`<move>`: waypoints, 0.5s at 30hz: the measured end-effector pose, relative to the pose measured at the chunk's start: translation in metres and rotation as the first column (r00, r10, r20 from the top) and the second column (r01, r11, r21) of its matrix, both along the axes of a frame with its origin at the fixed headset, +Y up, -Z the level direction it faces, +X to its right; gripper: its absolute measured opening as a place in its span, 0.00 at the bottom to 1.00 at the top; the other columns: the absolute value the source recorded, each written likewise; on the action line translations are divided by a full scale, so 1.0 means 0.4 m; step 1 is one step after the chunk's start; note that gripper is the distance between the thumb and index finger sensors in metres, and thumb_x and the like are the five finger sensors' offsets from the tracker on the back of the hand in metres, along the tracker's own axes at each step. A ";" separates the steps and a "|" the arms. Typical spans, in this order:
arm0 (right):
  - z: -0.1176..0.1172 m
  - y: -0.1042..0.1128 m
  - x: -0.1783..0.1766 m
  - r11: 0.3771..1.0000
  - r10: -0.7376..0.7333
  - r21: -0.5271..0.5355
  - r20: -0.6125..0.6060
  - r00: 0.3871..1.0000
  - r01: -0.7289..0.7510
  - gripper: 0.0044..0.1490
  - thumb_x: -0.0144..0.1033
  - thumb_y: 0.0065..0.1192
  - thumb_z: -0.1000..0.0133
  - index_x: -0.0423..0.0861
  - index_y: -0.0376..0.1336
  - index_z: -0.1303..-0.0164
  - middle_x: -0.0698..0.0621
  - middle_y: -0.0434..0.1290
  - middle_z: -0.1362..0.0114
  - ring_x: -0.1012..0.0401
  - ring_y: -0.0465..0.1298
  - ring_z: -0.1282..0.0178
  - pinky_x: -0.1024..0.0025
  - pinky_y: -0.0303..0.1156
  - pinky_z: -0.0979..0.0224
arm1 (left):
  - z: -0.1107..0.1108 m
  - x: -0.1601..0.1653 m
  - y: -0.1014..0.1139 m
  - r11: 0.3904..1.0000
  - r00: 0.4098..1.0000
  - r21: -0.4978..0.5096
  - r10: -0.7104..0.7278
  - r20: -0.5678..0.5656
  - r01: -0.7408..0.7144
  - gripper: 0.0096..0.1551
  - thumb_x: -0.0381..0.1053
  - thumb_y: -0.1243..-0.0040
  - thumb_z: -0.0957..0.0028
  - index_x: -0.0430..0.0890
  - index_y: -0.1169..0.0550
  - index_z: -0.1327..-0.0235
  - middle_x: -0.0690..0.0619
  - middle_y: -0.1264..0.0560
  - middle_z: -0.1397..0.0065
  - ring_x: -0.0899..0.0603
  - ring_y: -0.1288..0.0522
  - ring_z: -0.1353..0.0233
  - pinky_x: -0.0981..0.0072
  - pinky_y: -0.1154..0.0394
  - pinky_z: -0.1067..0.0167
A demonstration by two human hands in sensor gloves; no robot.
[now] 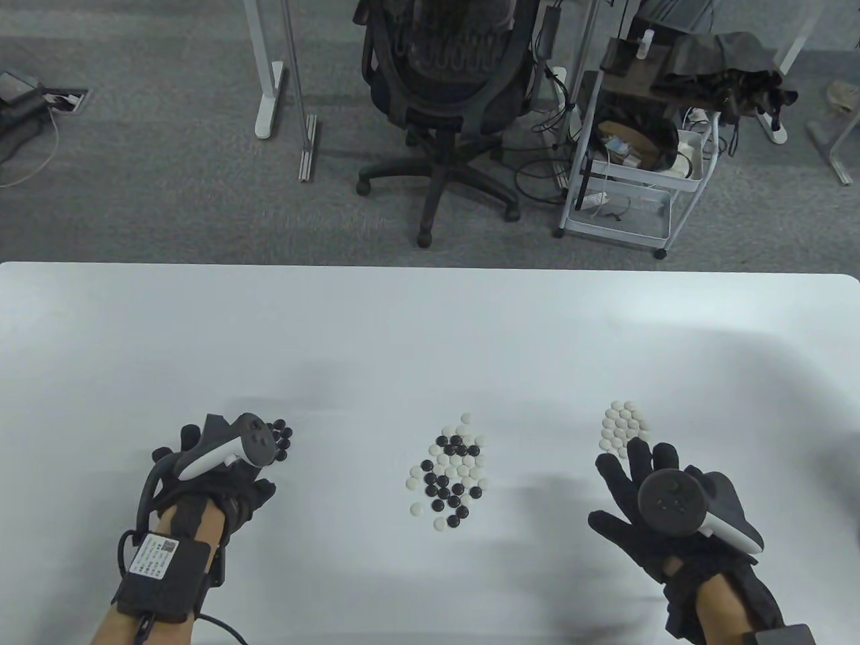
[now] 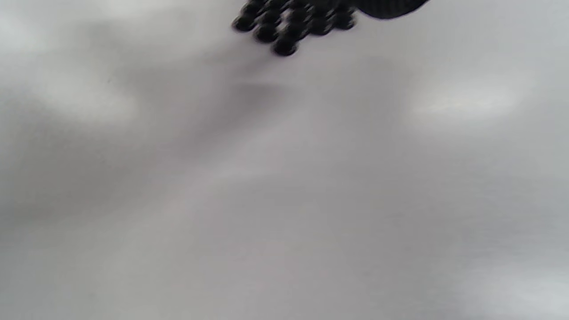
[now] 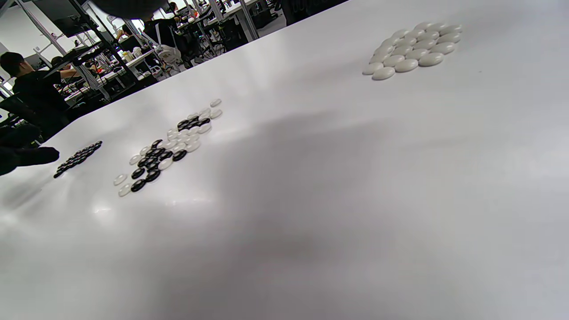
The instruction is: Go stone sorting task
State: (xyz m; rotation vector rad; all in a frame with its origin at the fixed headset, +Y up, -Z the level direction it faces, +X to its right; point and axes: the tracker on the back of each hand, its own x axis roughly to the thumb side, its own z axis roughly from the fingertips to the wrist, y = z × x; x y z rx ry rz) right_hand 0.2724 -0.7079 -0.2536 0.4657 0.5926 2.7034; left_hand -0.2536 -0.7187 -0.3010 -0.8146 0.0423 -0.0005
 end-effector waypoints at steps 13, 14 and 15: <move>0.002 -0.001 0.000 1.000 0.003 0.002 -0.001 1.000 -0.003 0.53 0.58 0.39 0.39 0.41 0.31 0.15 0.28 0.21 0.21 0.30 0.19 0.30 0.22 0.20 0.41 | 0.026 0.390 0.030 0.994 0.890 -0.084 0.104 0.444 -0.074 0.40 0.61 0.64 0.40 0.50 0.37 0.13 0.30 0.74 0.17 0.21 0.79 0.28 0.14 0.73 0.40; 0.002 -0.001 0.000 1.000 0.003 0.002 -0.001 1.000 -0.003 0.53 0.58 0.39 0.39 0.41 0.31 0.15 0.28 0.21 0.21 0.30 0.19 0.30 0.22 0.20 0.41 | 0.035 0.424 0.021 0.992 0.871 -0.098 0.112 0.479 -0.074 0.40 0.61 0.64 0.40 0.50 0.38 0.13 0.29 0.74 0.17 0.21 0.79 0.28 0.14 0.73 0.40; 0.002 -0.001 0.000 1.000 0.003 0.003 -0.001 1.000 -0.003 0.53 0.58 0.39 0.39 0.41 0.31 0.15 0.28 0.21 0.21 0.30 0.19 0.30 0.22 0.20 0.41 | 0.042 0.453 0.013 0.990 0.854 -0.112 0.128 0.504 -0.082 0.40 0.61 0.64 0.39 0.50 0.40 0.13 0.30 0.76 0.19 0.21 0.80 0.28 0.14 0.73 0.40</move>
